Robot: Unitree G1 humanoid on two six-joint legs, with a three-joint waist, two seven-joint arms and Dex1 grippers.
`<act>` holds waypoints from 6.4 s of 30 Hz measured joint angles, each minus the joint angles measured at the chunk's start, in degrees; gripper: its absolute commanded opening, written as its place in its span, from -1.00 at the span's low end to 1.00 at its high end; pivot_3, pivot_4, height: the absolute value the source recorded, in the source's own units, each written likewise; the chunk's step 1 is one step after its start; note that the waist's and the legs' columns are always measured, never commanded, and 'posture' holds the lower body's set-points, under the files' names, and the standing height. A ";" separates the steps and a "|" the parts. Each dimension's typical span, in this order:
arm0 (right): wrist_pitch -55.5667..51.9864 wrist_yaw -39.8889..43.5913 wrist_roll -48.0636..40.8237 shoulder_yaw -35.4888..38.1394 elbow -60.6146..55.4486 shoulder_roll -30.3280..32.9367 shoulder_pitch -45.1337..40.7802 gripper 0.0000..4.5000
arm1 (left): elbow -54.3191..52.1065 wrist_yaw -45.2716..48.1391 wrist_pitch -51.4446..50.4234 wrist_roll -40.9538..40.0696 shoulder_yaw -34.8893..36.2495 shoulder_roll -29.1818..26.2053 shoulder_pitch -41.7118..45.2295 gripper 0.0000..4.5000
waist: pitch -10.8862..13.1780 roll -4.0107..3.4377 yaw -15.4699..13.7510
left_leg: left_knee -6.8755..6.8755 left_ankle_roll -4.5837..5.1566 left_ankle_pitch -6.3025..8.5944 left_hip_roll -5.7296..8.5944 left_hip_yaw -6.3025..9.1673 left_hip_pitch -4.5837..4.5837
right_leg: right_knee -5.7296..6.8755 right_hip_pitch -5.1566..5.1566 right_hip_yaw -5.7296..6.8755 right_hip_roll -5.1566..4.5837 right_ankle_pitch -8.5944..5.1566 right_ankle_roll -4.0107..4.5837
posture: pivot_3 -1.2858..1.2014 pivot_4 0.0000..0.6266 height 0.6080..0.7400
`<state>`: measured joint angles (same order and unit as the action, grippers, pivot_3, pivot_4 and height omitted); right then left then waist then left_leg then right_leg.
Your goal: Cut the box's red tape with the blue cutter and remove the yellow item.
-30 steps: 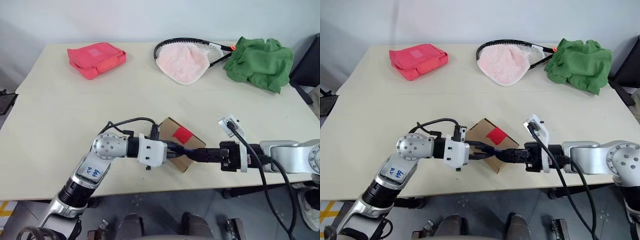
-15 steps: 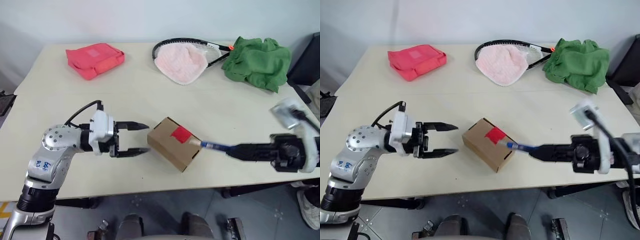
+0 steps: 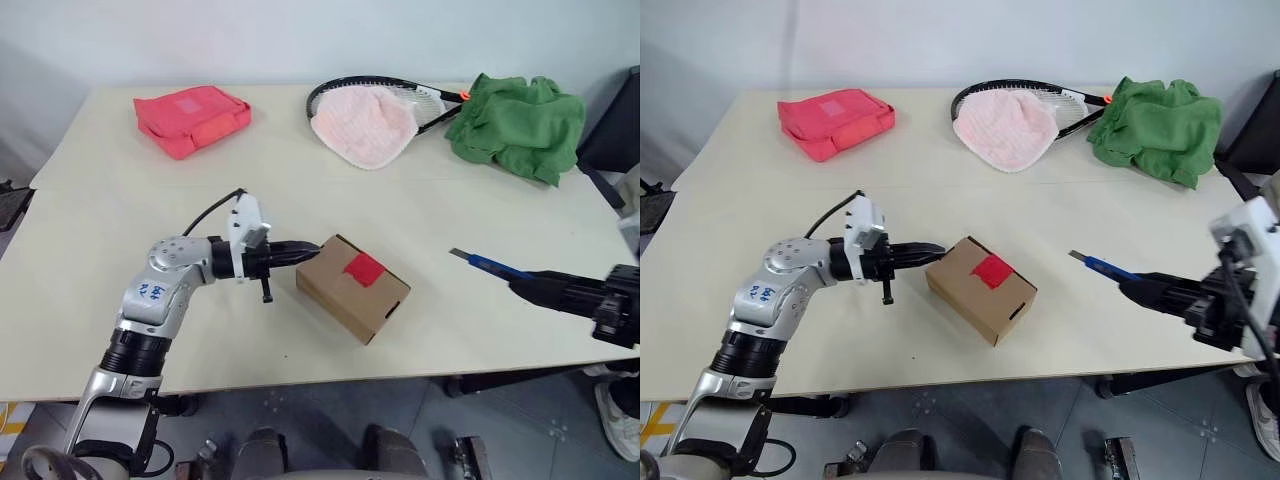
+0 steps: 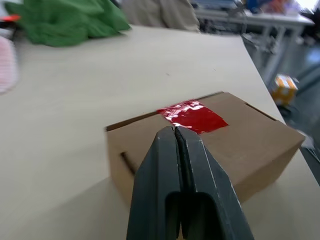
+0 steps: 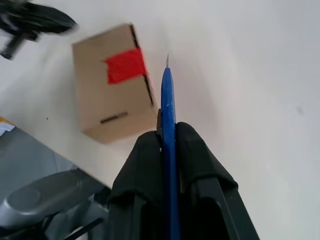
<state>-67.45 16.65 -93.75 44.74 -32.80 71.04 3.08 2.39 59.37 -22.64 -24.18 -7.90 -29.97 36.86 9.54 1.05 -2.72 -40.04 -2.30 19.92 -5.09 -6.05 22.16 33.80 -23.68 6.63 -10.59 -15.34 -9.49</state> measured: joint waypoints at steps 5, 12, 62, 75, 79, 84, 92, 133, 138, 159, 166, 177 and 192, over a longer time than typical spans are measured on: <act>5.85 -10.91 -5.23 -20.05 -0.22 5.54 -15.45 -0.95 | -1.93 0.21 -3.93 2.79 -4.27 -0.18 1.87 -0.99 | 0.06 -0.10 0.89 | -0.01 0.00 0.00 0.00 0.00 -0.01 | 0.01 -0.02 -0.02 -0.01 0.00 0.00 | 0.03 -0.52 1.00; 4.27 -25.17 -10.71 -47.62 5.98 1.24 -41.63 -0.95 | -3.91 -3.06 -6.21 8.04 -7.23 0.38 2.21 -0.99 | 0.11 -0.10 1.34 | 0.00 0.00 0.00 -0.01 0.01 0.15 | -0.06 -0.11 0.03 -0.01 0.00 0.01 | 0.03 -0.52 1.00; -24.75 -12.99 11.35 -58.19 24.10 -20.32 -69.58 -0.95 | -14.74 -8.56 -21.16 7.20 -5.40 -0.10 -0.32 -0.99 | 0.11 -0.15 1.32 | 0.03 0.00 0.00 -0.01 -0.04 0.24 | 0.01 -0.26 0.04 -0.01 0.00 0.01 | 0.03 -0.52 1.00; -24.76 -6.27 20.76 -57.64 24.03 -21.17 -70.36 -0.95 | -14.94 -8.53 -19.34 7.11 -5.15 -0.18 -1.56 -0.99 | 0.11 -0.15 1.32 | 0.03 0.00 0.00 -0.01 -0.06 0.23 | 0.01 -0.26 0.04 -0.01 0.00 0.01 | 0.03 -0.52 1.00; -24.76 -4.62 24.43 -57.67 23.95 -22.64 -69.71 -0.95 | -14.92 -8.45 -19.15 7.12 -5.16 -0.24 -1.59 -0.99 | 0.11 -0.15 1.31 | 0.03 0.00 0.00 -0.01 -0.06 0.23 | 0.01 -0.26 0.04 -0.01 0.00 0.00 | 0.03 -0.52 1.00; -24.76 -2.79 26.85 -57.67 23.68 -23.00 -68.78 -0.95 | -14.83 -8.27 -19.06 7.13 -5.15 -0.44 -1.59 -0.99 | 0.11 -0.15 1.37 | 0.04 -0.01 0.00 -0.01 -0.07 0.22 | 0.02 -0.26 0.04 -0.01 0.00 0.00 | 0.03 -0.52 1.00; -24.76 -0.64 28.77 -57.67 21.95 -23.14 -67.67 -0.95 | -14.76 -8.22 -19.06 7.14 -5.15 -0.46 -1.58 -0.99 | 0.11 -0.15 1.38 | 0.04 -0.01 0.00 -0.01 -0.07 0.22 | 0.02 -0.26 0.04 -0.01 0.00 0.00 | 0.03 -0.52 1.00; -24.75 5.98 35.46 -56.13 19.62 -24.21 -65.74 -0.95 | -15.28 -7.98 -20.28 6.60 -5.17 -1.55 -1.56 -0.99 | 0.10 -0.16 1.40 | 0.05 -0.01 0.00 -0.01 -0.11 0.17 | 0.04 -0.26 0.03 -0.01 0.00 0.00 | 0.03 -0.52 1.00; -24.72 7.22 35.61 -55.51 20.28 -23.74 -65.08 -0.95 | -15.37 -8.00 -20.50 6.51 -5.17 -1.57 -1.55 -0.99 | 0.10 -0.16 1.36 | 0.04 -0.01 0.00 -0.01 -0.10 0.17 | 0.04 -0.25 0.03 -0.01 0.00 0.00 | 0.03 -0.52 1.00; -24.77 11.35 35.47 -51.47 25.67 -24.02 -62.44 -0.95 | -15.67 -7.90 -21.06 6.47 -5.26 -1.83 -1.43 -0.99 | 0.10 -0.16 1.37 | 0.04 -0.01 0.00 -0.01 -0.11 0.16 | 0.05 -0.25 0.03 -0.01 0.00 0.00 | 0.03 -0.52 1.00; -24.77 11.01 35.47 -50.45 27.72 -26.46 -62.88 -0.95 | -15.68 -7.92 -20.99 6.47 -5.32 -1.90 -1.43 -0.99 | 0.10 -0.16 1.37 | 0.04 -0.01 0.00 -0.01 -0.12 0.16 | 0.06 -0.25 0.03 -0.01 0.00 0.00 | 0.03 -0.52 1.00; -24.77 11.11 40.73 -51.08 26.03 -26.63 -63.47 -0.95 | -15.68 -7.93 -20.92 6.46 -5.38 -1.95 -1.43 -0.99 | 0.10 -0.17 1.38 | 0.04 -0.01 0.00 -0.01 -0.12 0.15 | 0.06 -0.25 0.03 -0.01 0.00 0.00 | 0.03 -0.52 1.00; -24.77 13.05 40.98 -51.00 23.80 -27.05 -63.12 -0.95 | -15.68 -7.95 -20.94 6.45 -5.39 -1.95 -1.42 -0.99 | 0.10 -0.17 1.38 | 0.04 -0.01 0.00 -0.01 -0.12 0.15 | 0.06 -0.25 0.03 -0.01 0.00 0.00 | 0.03 -0.52 1.00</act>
<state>-92.22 29.70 -52.77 -6.26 -8.99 43.99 -60.04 -13.29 51.42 -43.58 -17.73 -13.29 -31.92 35.43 9.64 0.89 -1.34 -39.99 -2.31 19.92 -5.10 -6.17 22.32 33.86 -23.93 6.66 -10.60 -15.34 -9.49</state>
